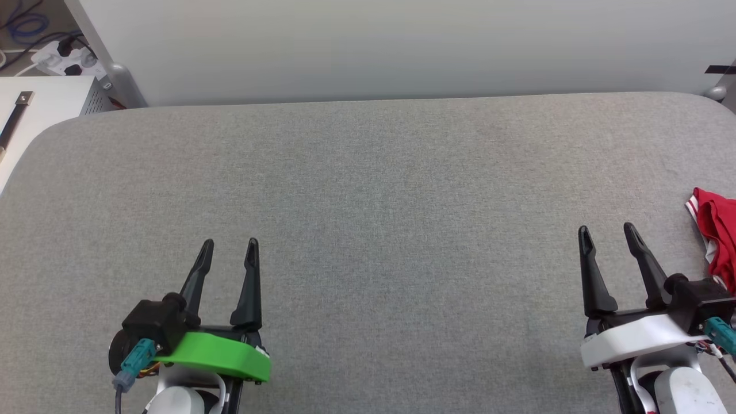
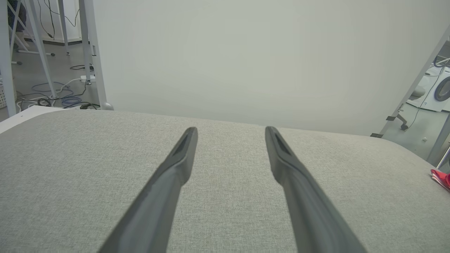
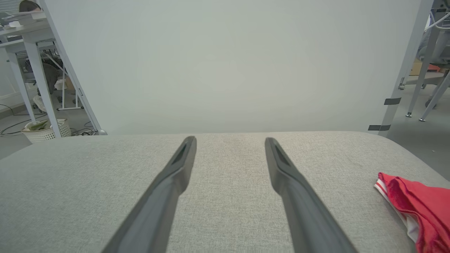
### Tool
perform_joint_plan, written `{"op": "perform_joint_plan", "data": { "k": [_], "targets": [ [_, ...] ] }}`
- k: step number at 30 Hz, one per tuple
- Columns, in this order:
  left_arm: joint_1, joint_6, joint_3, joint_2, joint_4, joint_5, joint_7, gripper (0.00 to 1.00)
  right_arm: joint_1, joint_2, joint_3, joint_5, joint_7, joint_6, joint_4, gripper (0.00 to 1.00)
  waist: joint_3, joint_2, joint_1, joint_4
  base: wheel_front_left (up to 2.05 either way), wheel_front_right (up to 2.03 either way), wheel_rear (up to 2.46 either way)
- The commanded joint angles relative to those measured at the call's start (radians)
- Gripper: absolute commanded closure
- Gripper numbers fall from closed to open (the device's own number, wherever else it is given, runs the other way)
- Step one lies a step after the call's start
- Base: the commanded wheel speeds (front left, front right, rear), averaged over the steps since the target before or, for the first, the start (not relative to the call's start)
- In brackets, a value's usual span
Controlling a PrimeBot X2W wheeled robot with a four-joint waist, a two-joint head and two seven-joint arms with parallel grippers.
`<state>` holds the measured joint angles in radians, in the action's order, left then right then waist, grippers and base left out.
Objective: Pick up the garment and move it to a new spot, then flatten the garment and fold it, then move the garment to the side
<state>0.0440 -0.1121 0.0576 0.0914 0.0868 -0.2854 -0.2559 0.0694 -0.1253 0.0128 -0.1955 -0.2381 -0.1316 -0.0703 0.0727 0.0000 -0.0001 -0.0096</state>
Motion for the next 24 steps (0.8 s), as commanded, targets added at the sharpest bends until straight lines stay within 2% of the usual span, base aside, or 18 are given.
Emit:
{"op": "perform_joint_plan", "data": {
  "k": [1, 24],
  "targets": [
    [-0.015, -0.009, -0.004, -0.008, 0.003, 0.012, -0.006, 0.00, -0.010, 0.007, 0.005, 0.012, -0.009, 0.001, -0.008, 0.00, 0.001, 0.0000, 0.0001, 0.000, 0.00, 0.00, 0.00],
    [0.002, -0.018, -0.004, -0.016, 0.003, 0.021, -0.006, 0.00, 0.006, 0.015, 0.025, 0.003, -0.022, 0.001, -0.038, 0.00, 0.011, 0.0000, 0.0001, -0.003, 0.00, 0.00, 0.00]
  ]
}}
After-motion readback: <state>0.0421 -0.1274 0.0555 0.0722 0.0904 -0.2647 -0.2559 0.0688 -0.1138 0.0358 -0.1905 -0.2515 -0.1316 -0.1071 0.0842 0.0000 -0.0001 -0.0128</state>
